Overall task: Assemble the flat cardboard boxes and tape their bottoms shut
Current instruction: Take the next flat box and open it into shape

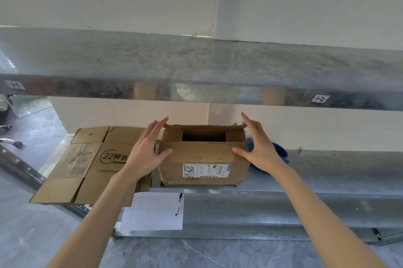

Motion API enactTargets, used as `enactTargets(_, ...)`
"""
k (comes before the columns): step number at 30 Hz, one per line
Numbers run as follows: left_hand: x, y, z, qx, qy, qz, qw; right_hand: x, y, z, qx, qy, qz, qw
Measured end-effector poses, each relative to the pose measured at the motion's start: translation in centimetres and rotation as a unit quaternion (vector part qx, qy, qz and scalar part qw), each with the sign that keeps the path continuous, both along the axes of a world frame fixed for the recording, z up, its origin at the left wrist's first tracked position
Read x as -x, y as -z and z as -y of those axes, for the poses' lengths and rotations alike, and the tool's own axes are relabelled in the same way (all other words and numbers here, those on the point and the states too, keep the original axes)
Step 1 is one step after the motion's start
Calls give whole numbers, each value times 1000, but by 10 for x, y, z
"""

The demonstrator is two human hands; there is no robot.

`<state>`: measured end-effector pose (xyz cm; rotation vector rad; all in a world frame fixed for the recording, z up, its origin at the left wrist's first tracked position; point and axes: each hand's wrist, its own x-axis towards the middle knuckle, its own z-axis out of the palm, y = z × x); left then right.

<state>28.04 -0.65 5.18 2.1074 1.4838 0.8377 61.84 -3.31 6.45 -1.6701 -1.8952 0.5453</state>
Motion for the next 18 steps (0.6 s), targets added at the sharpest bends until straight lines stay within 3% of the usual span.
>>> enactTargets(5,1,11,6,-25,31,-1,999,-6,16,8,32,-8,-13,999)
enactTargets(11,18,10,6,45,35,40,998,16,26,12,85,-33,-108,990)
enactTargets(18,6,13,6,40,31,45,998,5,25,13,81,-29,-106,991)
